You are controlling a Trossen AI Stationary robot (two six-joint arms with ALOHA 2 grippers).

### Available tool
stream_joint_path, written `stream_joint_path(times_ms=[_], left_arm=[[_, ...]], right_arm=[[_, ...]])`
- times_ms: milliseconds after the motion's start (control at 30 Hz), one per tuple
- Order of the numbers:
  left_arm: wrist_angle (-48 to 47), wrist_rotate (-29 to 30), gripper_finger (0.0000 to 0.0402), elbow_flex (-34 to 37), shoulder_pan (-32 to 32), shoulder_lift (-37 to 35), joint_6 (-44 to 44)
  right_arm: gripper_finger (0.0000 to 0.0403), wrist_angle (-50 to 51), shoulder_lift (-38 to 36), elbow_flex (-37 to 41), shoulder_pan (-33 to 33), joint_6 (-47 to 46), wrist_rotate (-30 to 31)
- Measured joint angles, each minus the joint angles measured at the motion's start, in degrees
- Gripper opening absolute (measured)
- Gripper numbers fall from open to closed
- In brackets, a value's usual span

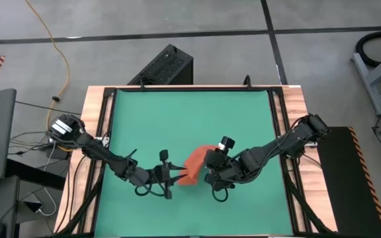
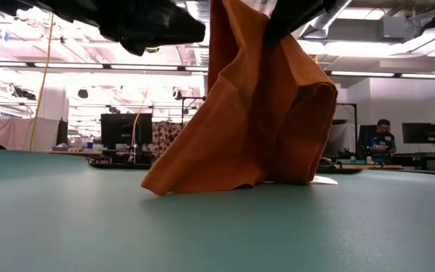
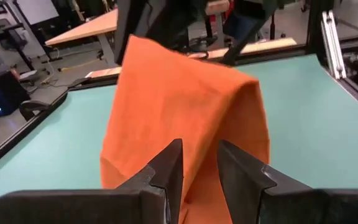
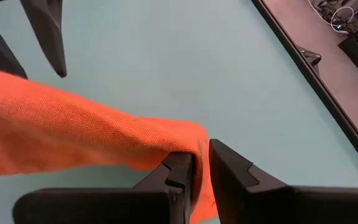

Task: Roll napkin
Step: Fold the orange table napkin

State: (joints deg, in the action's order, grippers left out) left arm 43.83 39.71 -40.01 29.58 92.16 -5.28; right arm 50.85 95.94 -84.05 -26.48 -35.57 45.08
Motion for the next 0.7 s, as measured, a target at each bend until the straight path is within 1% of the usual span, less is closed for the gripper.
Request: stream_joint_path(times_ms=[100,367,700], left_arm=[[1.21,0.00,0.0089,-0.04,0.00,0.13,0.20],[0.79,-0.28,0.0089,-1.74,-0.11,0.13,-0.32],[0.63,-1.34,0.0089,-2.12,-0.11,0.13,0.74]], right_arm=[[0.0074,0.00,0.00,0.00,-0.02,0.00,-0.02],[0.0074,0.02,0.00,0.00,-0.02,0.00,-0.02],[0.0074,-0.09,0.00,0.00,-0.15,0.00,-0.05]])
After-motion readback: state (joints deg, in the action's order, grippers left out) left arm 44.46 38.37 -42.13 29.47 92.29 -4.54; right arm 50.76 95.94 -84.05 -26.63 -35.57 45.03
